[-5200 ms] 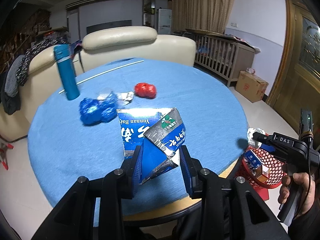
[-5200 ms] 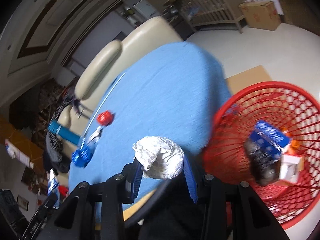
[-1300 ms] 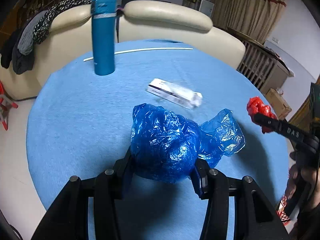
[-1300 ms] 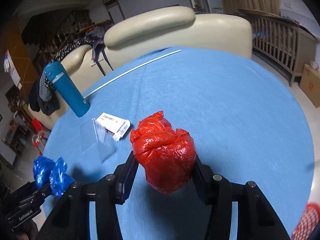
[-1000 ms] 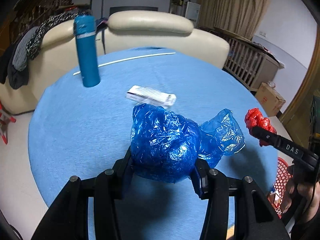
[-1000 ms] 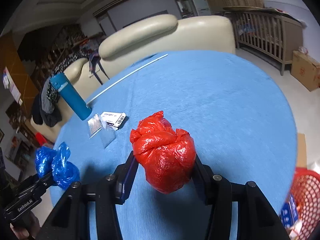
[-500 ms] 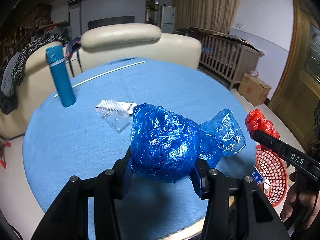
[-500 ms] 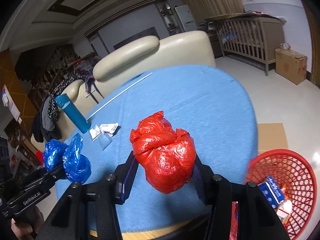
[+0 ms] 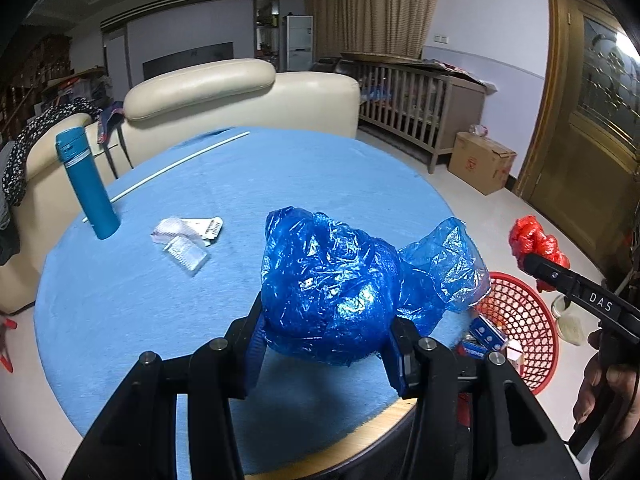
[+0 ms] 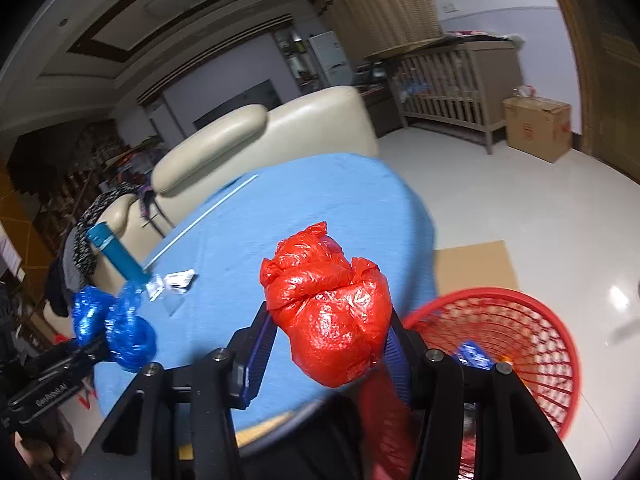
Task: Collect trash
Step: 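Lift both bags and carry them toward the red basket, then open the right tool to drop the red bag into the basket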
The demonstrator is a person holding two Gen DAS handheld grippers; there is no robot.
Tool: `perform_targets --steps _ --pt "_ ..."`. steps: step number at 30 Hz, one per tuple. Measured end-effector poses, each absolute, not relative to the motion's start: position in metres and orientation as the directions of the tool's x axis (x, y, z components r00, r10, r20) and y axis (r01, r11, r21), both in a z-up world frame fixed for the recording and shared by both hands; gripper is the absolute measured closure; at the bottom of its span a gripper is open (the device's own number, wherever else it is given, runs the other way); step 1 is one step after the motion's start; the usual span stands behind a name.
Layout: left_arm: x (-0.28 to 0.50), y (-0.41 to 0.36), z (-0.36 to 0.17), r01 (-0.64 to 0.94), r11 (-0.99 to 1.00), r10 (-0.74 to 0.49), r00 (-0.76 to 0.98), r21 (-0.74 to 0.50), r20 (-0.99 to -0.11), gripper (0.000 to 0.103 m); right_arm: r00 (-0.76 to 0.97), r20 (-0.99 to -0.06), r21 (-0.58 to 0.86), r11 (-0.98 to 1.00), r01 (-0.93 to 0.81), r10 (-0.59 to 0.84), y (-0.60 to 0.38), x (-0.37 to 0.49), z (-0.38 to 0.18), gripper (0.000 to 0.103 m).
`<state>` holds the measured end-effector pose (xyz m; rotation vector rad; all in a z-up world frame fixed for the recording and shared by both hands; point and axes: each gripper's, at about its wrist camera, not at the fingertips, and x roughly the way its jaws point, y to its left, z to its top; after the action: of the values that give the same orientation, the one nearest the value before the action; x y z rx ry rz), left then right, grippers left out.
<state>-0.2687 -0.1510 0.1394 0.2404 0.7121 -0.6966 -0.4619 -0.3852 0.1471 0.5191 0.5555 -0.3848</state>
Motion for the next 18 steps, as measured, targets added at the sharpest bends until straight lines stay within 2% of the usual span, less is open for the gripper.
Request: perform_targets --steps 9,18 --pt "-0.289 -0.175 0.137 0.719 0.695 -0.530 0.498 -0.016 -0.686 0.051 0.728 -0.609 0.332 0.733 0.594 -0.315 -0.429 -0.519 0.136 0.048" --pt "-0.311 -0.211 0.132 0.785 0.619 -0.549 0.444 0.012 -0.708 0.051 0.689 -0.641 0.326 0.692 0.644 -0.339 -0.452 -0.537 0.117 0.049"
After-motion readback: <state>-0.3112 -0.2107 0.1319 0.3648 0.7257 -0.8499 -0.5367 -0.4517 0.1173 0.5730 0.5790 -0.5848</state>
